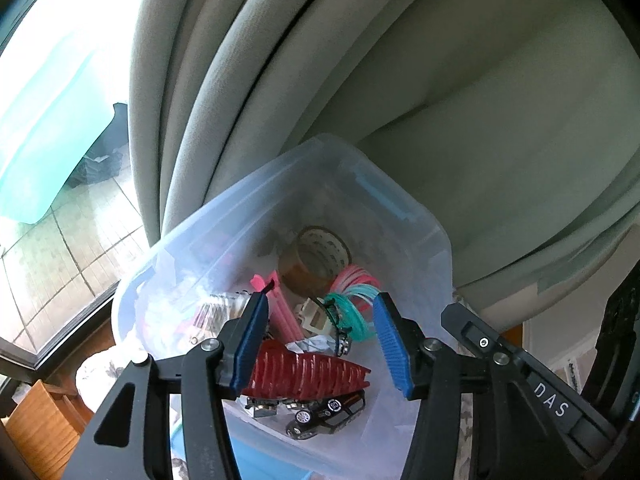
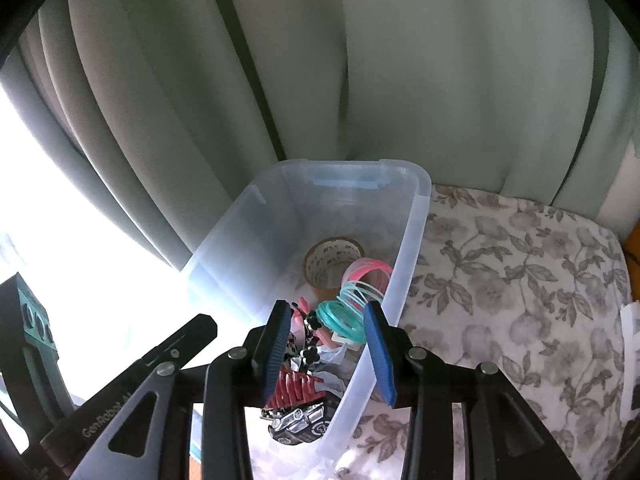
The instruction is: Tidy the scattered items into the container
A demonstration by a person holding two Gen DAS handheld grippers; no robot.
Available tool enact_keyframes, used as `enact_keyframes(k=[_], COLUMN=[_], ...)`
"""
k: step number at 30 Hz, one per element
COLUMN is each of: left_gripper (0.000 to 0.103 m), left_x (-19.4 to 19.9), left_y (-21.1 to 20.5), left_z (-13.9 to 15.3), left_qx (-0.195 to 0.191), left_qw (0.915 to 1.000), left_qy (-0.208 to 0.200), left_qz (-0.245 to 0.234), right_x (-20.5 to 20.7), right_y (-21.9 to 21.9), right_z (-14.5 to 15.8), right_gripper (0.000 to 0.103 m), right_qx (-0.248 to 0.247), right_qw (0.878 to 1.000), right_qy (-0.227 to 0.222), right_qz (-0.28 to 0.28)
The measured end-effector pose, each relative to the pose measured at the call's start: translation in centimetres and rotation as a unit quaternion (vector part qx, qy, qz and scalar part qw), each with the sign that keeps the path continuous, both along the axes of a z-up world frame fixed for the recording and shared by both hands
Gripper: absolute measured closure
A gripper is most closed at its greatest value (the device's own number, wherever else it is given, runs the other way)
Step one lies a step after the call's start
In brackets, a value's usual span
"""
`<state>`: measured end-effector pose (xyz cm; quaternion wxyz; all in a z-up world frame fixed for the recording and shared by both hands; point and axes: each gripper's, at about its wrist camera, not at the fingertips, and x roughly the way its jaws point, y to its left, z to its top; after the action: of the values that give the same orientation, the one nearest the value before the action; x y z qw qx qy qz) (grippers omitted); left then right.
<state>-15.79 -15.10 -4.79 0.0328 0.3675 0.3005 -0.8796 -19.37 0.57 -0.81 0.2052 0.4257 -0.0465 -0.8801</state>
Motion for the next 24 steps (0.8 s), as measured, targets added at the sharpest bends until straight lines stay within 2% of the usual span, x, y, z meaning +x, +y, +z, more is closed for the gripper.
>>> enact_keyframes(k=[14, 18, 24], left_gripper=[0.047, 0.047, 0.040], left_x=[0.6, 1.2, 2.2], left_y=[2.2, 2.8, 3.8], left_z=[0.8, 1.1, 1.5], left_qx=[-0.027, -0.039, -0.057], left_qw=[0.9991, 0.9983, 0.9966], left_qy=[-0.004, -0.006, -0.006], left_qz=[-0.033, -0.043, -0.059], right_x=[1.8, 2.7, 4.2], right_y=[2.0, 2.7, 3.8], right_z=[0.4, 0.6, 0.8], right_gripper=[0.061, 0.057, 0.055], right_qx=[-0.004, -0.004, -0.005], right_qw=[1.000, 1.000, 1.000], right_qy=[-0.002, 0.000, -0.003], right_qz=[-0.010, -0.012, -0.024])
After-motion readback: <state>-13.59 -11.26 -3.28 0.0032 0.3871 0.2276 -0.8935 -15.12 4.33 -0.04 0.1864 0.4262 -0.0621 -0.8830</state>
